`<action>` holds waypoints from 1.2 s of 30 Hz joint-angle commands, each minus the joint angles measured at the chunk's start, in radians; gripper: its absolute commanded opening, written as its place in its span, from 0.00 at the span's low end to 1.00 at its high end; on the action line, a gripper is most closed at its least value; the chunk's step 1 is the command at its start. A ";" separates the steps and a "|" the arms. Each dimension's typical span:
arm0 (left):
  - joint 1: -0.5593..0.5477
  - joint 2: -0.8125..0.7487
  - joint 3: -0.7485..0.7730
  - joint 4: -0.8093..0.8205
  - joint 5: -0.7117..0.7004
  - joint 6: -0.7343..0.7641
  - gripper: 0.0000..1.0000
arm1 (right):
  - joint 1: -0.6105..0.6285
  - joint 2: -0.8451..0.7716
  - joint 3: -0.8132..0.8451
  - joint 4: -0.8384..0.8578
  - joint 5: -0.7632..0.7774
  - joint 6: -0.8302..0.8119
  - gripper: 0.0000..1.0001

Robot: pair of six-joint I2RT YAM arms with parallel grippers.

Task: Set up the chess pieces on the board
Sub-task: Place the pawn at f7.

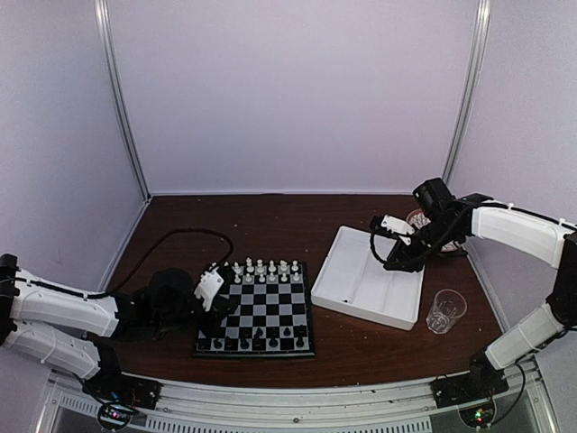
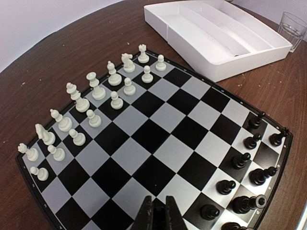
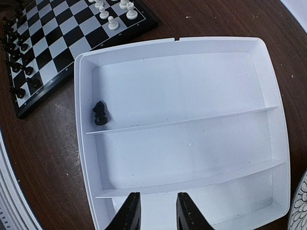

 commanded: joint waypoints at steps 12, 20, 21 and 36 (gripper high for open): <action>-0.005 0.053 -0.077 0.157 0.060 -0.020 0.00 | -0.009 0.046 0.007 -0.009 0.015 -0.015 0.29; -0.005 0.068 -0.096 0.183 0.089 -0.020 0.00 | -0.009 0.057 0.010 -0.014 0.016 -0.017 0.29; -0.004 0.070 -0.094 0.184 0.094 -0.021 0.00 | -0.008 0.056 0.010 -0.014 0.017 -0.017 0.29; -0.004 0.111 -0.093 0.194 0.157 -0.031 0.00 | -0.009 0.057 0.010 -0.020 0.021 -0.016 0.29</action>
